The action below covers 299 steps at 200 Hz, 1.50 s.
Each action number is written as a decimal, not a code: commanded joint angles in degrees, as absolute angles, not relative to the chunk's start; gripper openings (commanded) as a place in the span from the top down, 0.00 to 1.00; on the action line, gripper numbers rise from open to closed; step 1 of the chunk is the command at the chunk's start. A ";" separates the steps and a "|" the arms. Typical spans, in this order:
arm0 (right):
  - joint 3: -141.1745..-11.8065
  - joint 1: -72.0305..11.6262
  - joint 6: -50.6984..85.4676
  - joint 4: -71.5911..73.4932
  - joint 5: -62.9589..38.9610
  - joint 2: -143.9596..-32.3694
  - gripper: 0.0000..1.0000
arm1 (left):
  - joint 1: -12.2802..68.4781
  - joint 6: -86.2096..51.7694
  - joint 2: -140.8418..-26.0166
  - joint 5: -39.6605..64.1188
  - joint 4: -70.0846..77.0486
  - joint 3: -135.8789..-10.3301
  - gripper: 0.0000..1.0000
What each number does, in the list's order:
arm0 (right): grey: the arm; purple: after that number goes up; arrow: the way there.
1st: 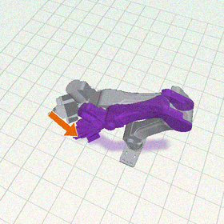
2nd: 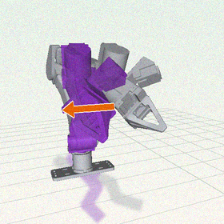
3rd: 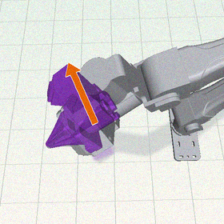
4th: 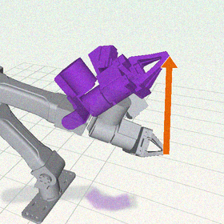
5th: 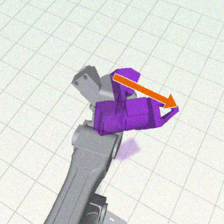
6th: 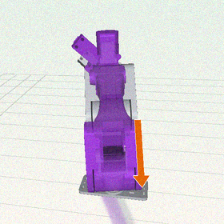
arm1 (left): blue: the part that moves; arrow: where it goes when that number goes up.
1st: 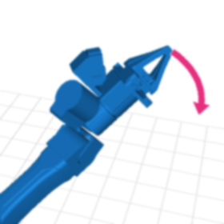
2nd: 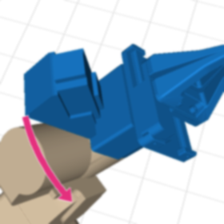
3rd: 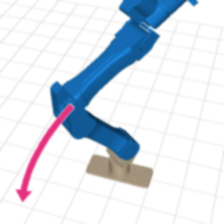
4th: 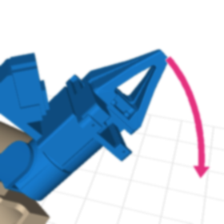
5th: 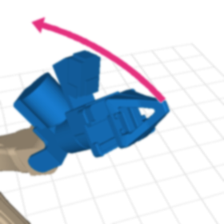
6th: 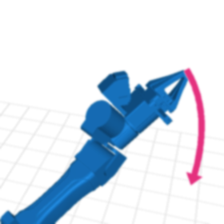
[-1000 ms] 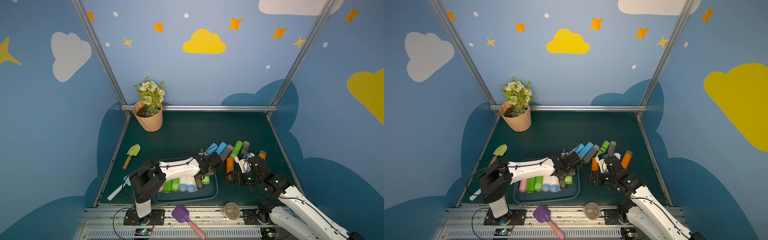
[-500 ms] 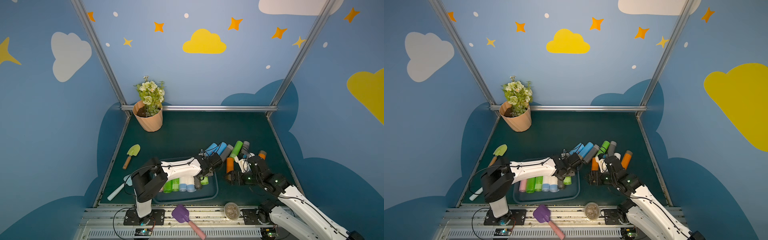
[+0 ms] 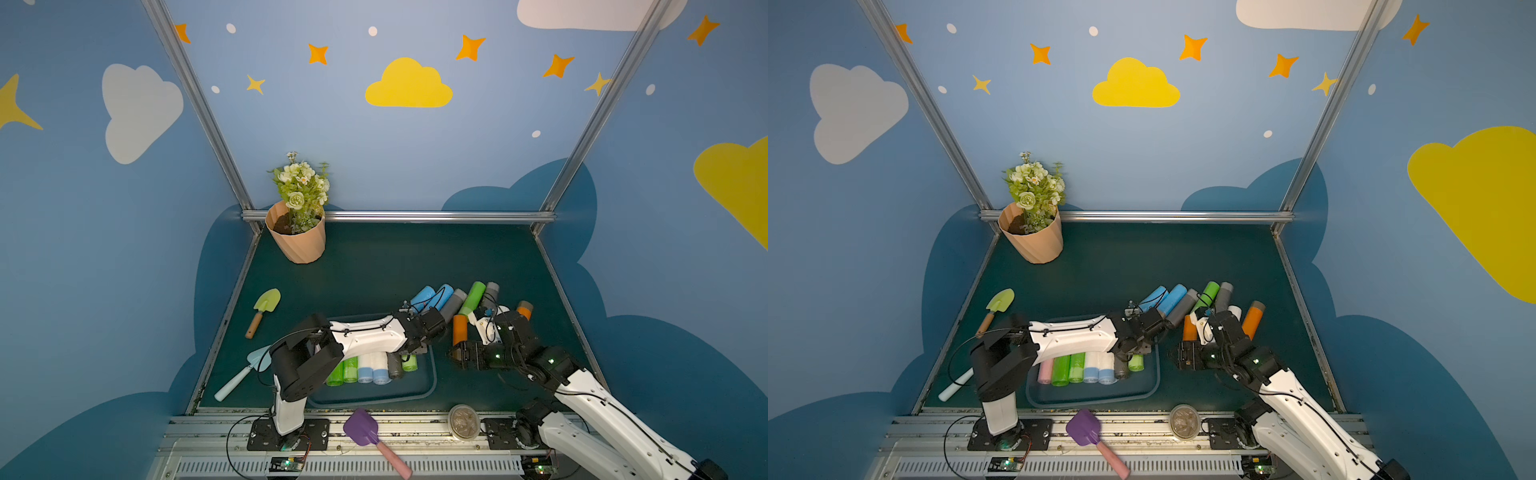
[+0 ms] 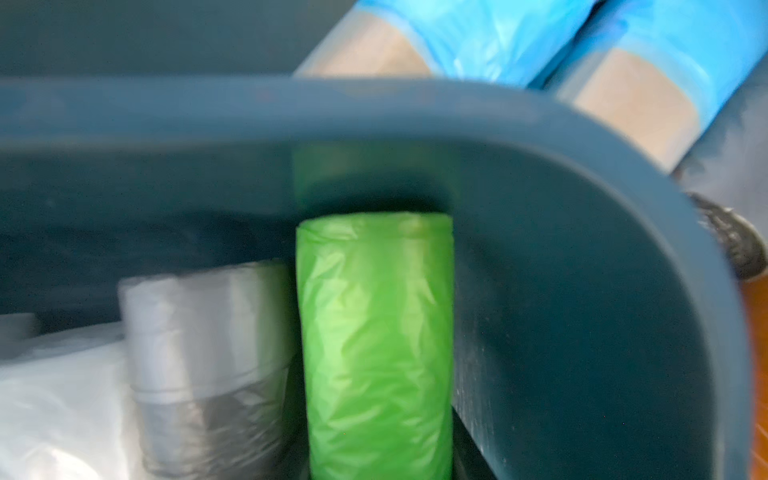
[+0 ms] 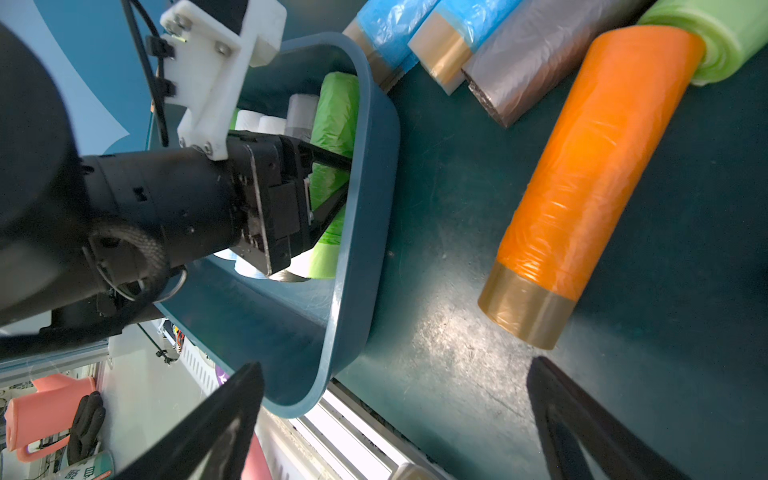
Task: Put the roll of trash bags into the storage box
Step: Place the roll of trash bags in the storage box.
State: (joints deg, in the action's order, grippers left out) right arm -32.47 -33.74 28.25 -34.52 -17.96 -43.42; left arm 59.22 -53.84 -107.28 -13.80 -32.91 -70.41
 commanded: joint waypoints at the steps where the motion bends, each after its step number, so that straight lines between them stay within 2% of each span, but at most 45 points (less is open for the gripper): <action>1: -33.03 -33.57 28.13 -34.49 -17.60 -42.93 0.03 | 59.05 -54.14 -108.50 -15.12 -35.67 -69.97 0.60; 158: -33.05 -33.48 28.27 -34.72 -17.68 -42.66 0.03 | 59.68 -53.84 -107.85 -16.47 -36.40 -70.31 0.54; 299: -35.64 -33.07 28.47 -37.48 -15.68 -45.47 0.03 | 60.03 -52.25 -102.18 -17.62 -36.47 -69.92 0.51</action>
